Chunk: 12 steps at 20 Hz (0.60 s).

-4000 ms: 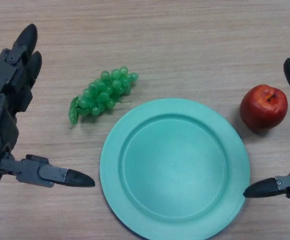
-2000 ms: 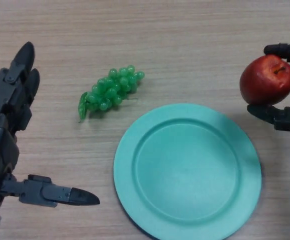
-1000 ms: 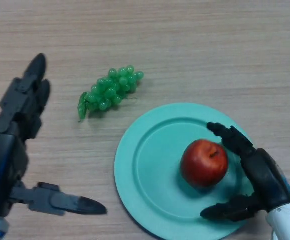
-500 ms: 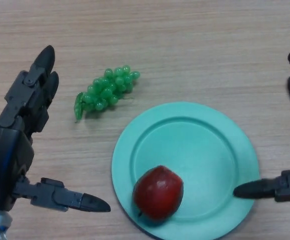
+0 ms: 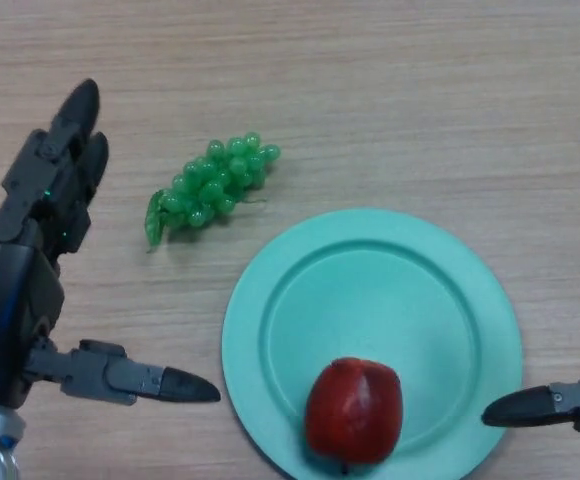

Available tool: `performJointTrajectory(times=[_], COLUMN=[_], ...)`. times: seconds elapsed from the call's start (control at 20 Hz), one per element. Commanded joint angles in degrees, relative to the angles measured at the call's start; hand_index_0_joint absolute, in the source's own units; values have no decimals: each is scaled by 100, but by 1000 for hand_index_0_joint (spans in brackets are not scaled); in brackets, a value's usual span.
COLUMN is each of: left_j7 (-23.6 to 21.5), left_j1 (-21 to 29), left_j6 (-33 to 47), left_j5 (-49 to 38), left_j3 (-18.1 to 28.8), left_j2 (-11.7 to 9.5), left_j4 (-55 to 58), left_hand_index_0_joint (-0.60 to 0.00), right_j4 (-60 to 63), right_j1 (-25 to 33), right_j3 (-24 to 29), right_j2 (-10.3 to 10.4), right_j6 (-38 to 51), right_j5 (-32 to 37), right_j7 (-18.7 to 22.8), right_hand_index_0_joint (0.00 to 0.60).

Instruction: Pick up the red apple and place it on the plate

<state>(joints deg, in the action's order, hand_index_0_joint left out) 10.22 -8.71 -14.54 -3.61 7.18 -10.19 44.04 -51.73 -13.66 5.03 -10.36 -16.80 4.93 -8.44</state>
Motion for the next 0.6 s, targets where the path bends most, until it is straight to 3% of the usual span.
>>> performJointTrajectory(times=[0.05,0.25,0.6], left_j7=[-97,-112,-56], left_j1=[91,244,362], left_j6=[476,493,764], left_j5=[-337,-332,-132], left_j3=[227,543,709], left_j2=[-168,-207,-307], left_j4=[445,447,152], left_hand_index_0_joint=[0,0,0], right_j4=[-299,-433,-599], right_j1=[10,262,585], right_j3=[-26,114,-301], right_j2=[-53,-96,-157], right_j6=[581,202,-437], right_j5=[96,248,-15], right_j7=[92,-87,38], right_hand_index_0_joint=[0,0,0])
